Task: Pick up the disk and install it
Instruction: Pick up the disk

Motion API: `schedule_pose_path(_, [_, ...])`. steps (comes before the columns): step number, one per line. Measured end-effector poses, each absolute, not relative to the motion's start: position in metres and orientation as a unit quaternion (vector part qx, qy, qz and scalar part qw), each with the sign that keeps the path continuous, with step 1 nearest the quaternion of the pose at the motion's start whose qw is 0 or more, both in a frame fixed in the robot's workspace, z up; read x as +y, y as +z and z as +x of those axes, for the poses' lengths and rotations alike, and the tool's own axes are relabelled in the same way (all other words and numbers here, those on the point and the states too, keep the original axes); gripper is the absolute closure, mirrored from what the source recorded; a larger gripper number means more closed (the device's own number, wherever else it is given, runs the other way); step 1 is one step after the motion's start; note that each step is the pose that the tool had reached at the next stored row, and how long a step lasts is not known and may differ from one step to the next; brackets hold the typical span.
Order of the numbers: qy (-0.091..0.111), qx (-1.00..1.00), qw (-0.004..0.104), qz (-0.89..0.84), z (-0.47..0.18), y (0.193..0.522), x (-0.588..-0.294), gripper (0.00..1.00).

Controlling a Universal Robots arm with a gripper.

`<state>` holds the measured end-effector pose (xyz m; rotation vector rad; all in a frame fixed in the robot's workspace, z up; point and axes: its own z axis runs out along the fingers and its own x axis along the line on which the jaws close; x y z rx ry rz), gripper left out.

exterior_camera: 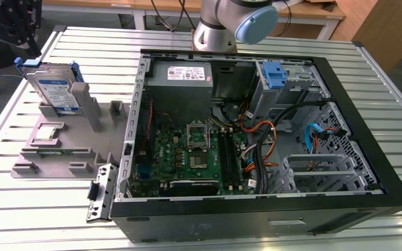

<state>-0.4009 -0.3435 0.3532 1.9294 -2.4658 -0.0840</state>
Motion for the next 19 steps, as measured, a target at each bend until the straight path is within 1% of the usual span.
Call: schedule_pose_path(19, [-0.027, -0.774, 0.005, 0.632, -0.4009, 0.3532, -0.3435, 0.90])
